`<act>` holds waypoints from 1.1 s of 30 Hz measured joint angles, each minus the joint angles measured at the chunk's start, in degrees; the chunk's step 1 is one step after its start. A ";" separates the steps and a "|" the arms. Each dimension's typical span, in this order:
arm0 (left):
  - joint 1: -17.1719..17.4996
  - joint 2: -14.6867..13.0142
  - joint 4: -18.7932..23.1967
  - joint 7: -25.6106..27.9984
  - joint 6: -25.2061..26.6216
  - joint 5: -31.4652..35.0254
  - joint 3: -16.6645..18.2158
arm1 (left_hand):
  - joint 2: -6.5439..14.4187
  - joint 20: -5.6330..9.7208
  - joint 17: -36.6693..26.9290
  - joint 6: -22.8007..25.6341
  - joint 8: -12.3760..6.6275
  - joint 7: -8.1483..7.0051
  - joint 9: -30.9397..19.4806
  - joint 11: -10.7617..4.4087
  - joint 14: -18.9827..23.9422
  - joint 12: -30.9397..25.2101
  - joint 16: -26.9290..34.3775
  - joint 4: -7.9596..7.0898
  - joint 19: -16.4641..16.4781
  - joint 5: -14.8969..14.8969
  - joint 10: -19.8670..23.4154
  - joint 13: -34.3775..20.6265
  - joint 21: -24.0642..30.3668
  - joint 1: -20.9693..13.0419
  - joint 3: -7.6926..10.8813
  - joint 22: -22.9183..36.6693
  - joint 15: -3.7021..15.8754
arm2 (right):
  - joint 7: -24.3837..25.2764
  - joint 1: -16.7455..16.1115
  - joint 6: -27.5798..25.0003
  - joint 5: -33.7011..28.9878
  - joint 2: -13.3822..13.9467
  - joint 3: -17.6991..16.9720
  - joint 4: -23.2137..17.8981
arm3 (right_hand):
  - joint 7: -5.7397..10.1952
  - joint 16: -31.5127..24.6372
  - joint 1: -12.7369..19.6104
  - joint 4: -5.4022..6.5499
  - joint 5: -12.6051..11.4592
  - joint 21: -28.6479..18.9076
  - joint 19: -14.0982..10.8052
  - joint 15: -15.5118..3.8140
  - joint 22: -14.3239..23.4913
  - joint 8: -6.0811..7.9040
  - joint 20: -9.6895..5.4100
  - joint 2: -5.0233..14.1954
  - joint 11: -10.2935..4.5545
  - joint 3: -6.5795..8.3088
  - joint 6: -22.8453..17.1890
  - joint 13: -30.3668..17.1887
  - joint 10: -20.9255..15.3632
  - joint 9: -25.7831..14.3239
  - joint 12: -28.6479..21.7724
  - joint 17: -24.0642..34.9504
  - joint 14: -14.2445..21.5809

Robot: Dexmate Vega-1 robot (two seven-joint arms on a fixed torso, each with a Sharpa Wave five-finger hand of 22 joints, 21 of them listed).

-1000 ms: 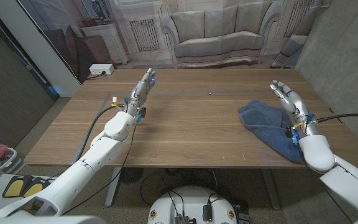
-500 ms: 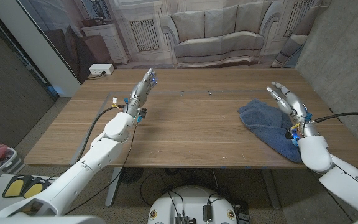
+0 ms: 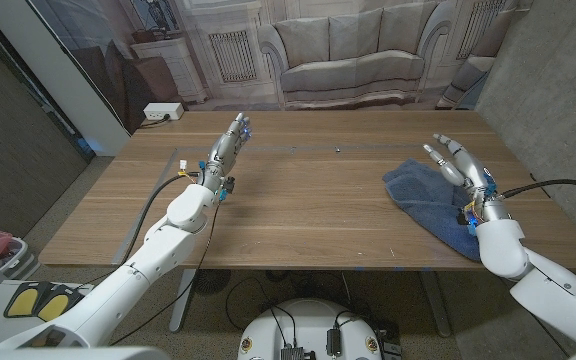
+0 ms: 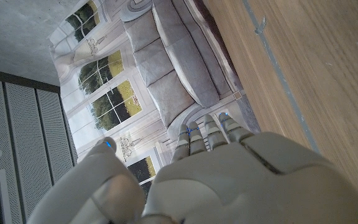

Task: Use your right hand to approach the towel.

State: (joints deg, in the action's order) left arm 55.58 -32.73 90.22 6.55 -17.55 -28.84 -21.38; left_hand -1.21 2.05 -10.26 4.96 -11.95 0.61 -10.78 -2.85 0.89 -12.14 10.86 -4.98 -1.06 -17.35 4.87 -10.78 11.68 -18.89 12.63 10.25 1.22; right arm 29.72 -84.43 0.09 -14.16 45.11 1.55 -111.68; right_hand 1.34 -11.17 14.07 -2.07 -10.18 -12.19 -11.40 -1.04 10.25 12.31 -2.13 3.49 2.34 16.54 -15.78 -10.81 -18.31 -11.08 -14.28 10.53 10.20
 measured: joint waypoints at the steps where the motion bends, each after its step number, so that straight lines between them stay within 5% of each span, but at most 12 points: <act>1: 0.00 0.00 0.00 0.00 0.00 0.00 0.00 | 0.00 0.00 0.00 0.00 0.00 0.00 0.00 0.00 0.00 0.00 0.00 0.00 0.00 0.00 0.00 0.00 0.00 0.00 0.00 0.00 0.00 | 0.01 0.00 -0.02 -0.02 0.00 0.00 0.00 | 0.00 0.00 0.00 0.00 0.00 0.00 0.00 0.00 0.00 0.00 0.00 0.00 0.00 0.00 0.00 0.00 0.00 0.00 0.00 0.00 0.00; 33: -0.97 -0.04 -0.85 -1.04 0.54 -0.30 -0.31 | 0.30 0.00 0.00 0.00 0.00 0.00 0.00 0.00 0.00 0.00 0.00 -0.01 0.00 0.00 0.00 0.00 0.00 -0.30 -0.48 0.00 0.00 | 0.91 2.39 -12.76 -8.70 1.62 6.20 -2.13 | 0.62 0.00 0.00 0.00 -0.23 0.39 0.00 0.00 0.00 -0.23 0.00 0.00 -0.42 0.00 -0.19 0.00 0.02 0.01 0.00 -0.01 -0.01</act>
State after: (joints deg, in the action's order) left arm 54.61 -32.77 89.37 5.52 -17.01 -29.14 -21.70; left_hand -0.91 2.05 -10.26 4.95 -11.95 0.61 -10.78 -2.84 0.89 -12.14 10.86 -4.99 -1.06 -17.36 4.87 -10.78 11.68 -19.19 12.16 10.25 1.22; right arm 30.62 -82.04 -12.67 -22.86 46.73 7.75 -113.80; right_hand 1.96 -11.17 14.07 -2.07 -10.41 -11.81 -11.40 -1.03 10.25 12.07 -2.13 3.49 1.92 16.54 -15.97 -10.81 -18.30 -11.06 -14.28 10.52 10.19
